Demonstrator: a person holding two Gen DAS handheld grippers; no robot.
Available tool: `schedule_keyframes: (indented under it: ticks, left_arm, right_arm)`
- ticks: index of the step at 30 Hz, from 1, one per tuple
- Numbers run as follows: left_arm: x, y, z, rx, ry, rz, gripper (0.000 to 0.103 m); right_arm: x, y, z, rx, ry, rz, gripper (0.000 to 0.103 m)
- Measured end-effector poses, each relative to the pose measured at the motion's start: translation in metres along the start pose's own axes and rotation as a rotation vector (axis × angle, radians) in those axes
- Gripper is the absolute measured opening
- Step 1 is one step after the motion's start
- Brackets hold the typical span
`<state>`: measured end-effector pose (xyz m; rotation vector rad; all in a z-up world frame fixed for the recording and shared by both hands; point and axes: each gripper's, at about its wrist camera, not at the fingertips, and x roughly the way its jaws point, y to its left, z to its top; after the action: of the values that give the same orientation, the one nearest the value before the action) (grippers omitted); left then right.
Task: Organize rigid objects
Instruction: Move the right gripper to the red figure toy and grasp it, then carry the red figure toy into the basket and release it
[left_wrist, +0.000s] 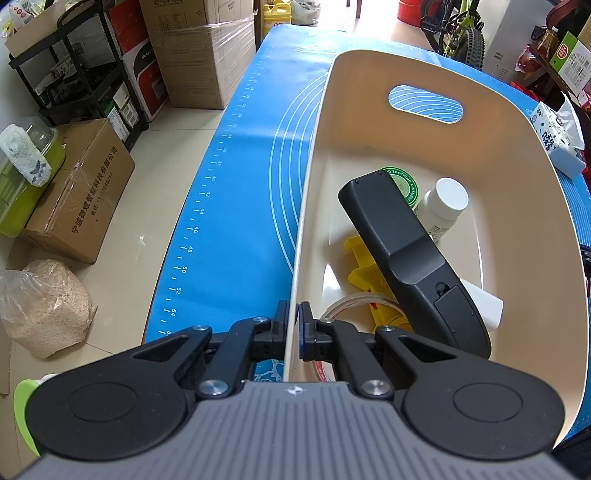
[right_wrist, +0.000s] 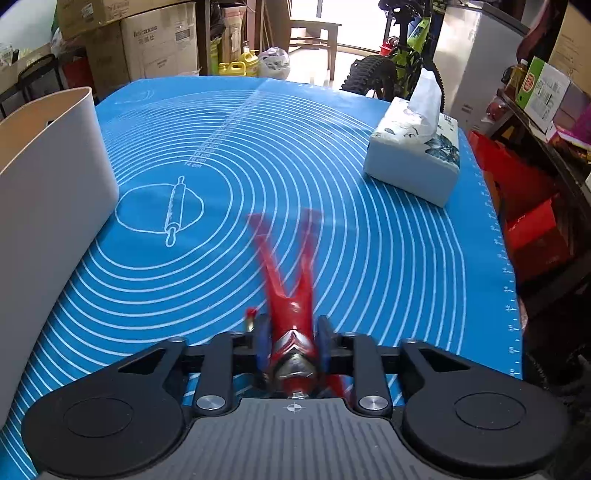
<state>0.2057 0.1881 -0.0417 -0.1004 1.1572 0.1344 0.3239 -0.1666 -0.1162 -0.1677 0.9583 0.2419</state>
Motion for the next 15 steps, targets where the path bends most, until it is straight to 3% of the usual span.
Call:
schedule_keyframes:
  ticks: [15]
  left_arm:
    - [0.001,-0.001,0.000,-0.001,0.003,0.000,0.005]
  right_arm:
    - [-0.045,0.013,0.008,0.035,-0.104,0.005,0.034]
